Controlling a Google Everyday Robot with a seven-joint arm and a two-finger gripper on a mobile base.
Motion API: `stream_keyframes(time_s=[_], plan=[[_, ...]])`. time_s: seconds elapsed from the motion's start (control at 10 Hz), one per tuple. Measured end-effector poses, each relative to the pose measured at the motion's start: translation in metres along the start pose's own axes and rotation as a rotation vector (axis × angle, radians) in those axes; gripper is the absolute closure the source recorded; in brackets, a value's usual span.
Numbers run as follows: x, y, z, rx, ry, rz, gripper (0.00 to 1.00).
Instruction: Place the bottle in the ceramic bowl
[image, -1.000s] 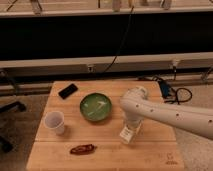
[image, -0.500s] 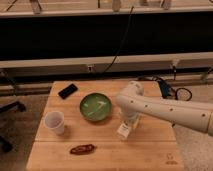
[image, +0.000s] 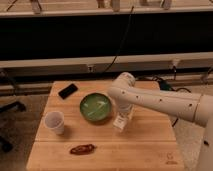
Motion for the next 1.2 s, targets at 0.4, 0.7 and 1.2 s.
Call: stream_keyframes(time_s=[0.4,0.7,1.2], plan=[[0.000,-0.033,-0.008,0.005,-0.002,-0.028,1.00],[0.004,-0.055,-0.011,0.010,0.002,-0.047,1.00],[0.006,-0.074,-0.011,0.011,0.007,-0.084,1.00]])
